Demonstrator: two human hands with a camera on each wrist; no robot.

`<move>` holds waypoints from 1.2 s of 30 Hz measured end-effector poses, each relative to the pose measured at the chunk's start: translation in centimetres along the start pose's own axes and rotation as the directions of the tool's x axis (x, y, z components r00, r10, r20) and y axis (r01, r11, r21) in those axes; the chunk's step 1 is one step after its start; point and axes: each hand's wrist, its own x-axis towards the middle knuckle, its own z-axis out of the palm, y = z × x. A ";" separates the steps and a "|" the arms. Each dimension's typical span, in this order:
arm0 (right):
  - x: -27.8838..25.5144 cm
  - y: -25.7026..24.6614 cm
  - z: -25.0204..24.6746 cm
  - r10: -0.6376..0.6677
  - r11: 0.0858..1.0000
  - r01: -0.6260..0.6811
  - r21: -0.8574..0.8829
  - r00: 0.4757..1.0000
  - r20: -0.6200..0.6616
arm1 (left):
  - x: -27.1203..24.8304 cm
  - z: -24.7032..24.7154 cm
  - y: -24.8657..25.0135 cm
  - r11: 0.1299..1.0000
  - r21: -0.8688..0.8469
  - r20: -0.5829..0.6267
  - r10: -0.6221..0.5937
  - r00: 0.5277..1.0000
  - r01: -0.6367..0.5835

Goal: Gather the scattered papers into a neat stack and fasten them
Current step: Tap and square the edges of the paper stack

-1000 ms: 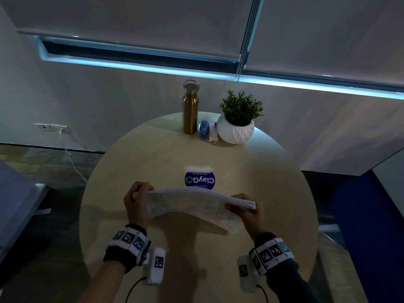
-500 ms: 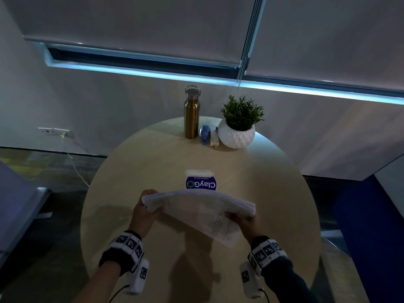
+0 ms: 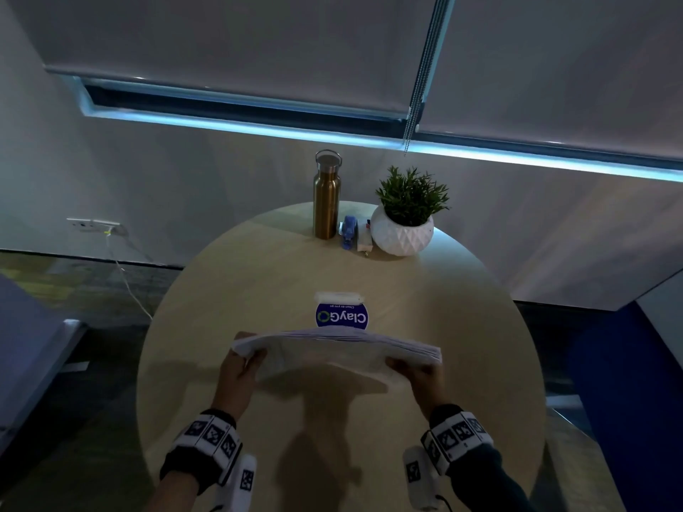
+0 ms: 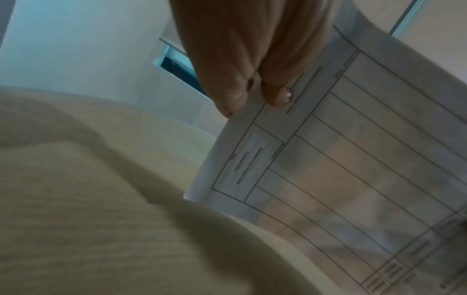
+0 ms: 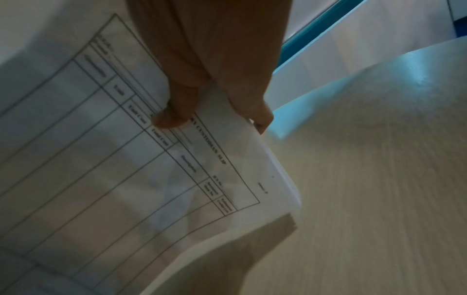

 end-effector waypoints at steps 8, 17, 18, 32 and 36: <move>-0.1 0.7 0.5 0.118 0.934 -0.117 -0.336 0.993 -0.018 | 0.0 0.9 -0.2 0.987 -0.126 -0.031 -0.105 0.994 0.100; 3.3 -7.2 -3.0 -0.179 0.786 0.293 -0.544 0.951 0.253 | 0.8 -3.6 -0.2 0.999 0.046 0.130 -0.010 0.991 0.004; 3.5 -8.3 -3.2 -0.199 0.742 0.349 -0.572 0.930 0.310 | 0.7 -3.5 0.4 0.992 0.100 0.159 0.056 0.986 -0.072; 0.7 -11.5 -1.2 -0.196 0.981 0.196 -0.008 0.980 0.022 | -1.1 2.4 6.3 0.967 -0.099 -0.041 0.231 0.972 -0.234; -2.1 -6.2 2.3 -0.052 0.987 0.048 0.156 0.998 0.024 | -2.1 4.6 6.7 0.962 -0.176 -0.139 0.188 0.972 -0.211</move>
